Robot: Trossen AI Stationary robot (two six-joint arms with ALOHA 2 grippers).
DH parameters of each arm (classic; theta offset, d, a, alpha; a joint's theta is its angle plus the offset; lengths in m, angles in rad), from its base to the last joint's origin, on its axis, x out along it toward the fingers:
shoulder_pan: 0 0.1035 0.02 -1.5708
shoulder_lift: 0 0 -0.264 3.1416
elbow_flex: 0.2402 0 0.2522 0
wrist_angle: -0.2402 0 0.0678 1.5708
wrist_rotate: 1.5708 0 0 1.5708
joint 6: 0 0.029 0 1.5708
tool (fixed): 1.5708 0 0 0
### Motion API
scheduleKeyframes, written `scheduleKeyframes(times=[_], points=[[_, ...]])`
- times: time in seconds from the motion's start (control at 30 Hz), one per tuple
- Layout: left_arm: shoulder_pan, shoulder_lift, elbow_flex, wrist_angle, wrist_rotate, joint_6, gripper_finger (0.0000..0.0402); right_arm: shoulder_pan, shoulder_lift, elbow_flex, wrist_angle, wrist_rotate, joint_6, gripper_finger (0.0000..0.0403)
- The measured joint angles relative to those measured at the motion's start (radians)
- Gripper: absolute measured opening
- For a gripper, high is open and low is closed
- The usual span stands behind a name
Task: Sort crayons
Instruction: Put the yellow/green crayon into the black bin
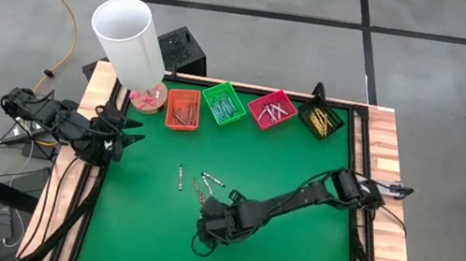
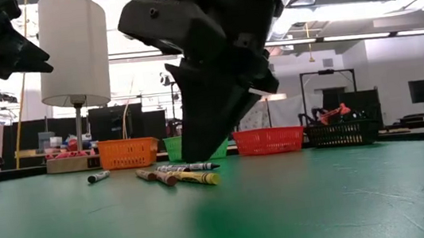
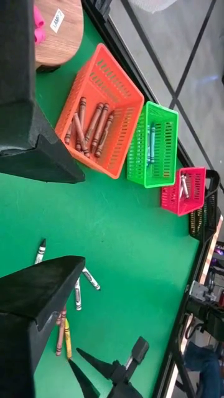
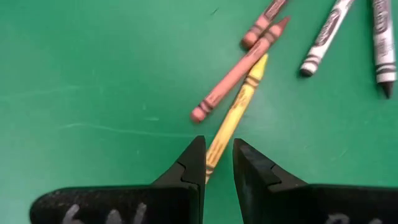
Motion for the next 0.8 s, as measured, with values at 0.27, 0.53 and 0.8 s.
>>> scheduleKeyframes(times=[0.27, 0.53, 0.8], points=[[0.0, 0.0, 0.0, 0.0, 0.0, 0.0, 0.0192, -0.008, 0.018, -0.001, 0.003, -0.008, 0.0, 0.0091], [0.0, 0.0, 0.0, 0.0, 0.0, 0.0, 0.0192, -0.015, 0.032, 0.0, -0.013, -0.024, 0.011, 0.0113], [0.0, 0.0, 0.0, 0.0, 0.0, 0.0, 0.0192, -0.016, 0.032, -0.001, -0.041, -0.039, 0.003, 0.0118]])
